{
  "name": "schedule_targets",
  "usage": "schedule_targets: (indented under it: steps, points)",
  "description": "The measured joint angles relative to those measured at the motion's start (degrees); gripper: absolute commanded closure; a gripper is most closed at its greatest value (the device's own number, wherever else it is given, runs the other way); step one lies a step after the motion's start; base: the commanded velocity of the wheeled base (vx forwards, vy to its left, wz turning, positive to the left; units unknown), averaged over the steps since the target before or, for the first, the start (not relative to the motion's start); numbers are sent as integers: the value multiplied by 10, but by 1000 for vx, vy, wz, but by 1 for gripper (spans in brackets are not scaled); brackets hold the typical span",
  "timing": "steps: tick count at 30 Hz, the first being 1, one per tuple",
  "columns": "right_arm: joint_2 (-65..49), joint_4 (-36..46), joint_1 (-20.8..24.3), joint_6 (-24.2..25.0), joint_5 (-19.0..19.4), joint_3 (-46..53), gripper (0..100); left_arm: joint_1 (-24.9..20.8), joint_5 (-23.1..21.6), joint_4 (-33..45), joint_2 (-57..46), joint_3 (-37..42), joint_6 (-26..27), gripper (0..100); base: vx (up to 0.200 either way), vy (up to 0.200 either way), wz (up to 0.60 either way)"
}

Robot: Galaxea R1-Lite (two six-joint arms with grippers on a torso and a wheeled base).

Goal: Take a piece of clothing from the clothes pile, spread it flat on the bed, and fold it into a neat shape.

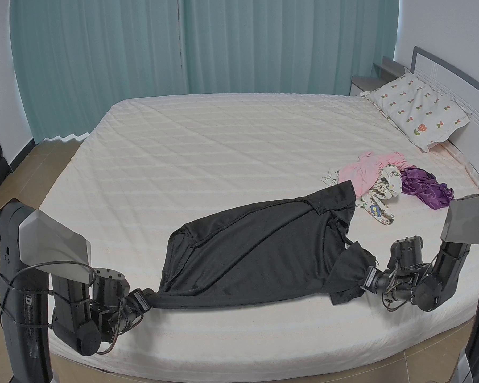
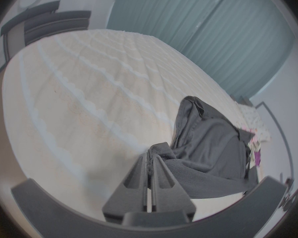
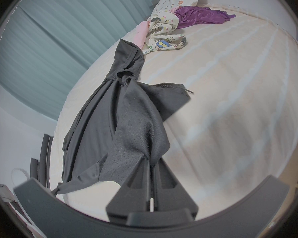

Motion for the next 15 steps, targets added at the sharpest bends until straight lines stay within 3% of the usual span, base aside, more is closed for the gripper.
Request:
schedule_targets:
  steps: [6, 10, 15]
  points:
    - [-60, 7, -21, -68, 27, 91, 100, -21, 17, -13, -52, 86, 102, 100, 0, 0, 0]
    - [-87, 10, -33, -104, 34, 141, 100, -36, 22, 11, -72, 119, 120, 100, 0, 0, 0]
    - [-101, 12, -47, -142, 37, 181, 100, -63, 21, 102, -84, 129, 123, 100, 0, 0, 0]
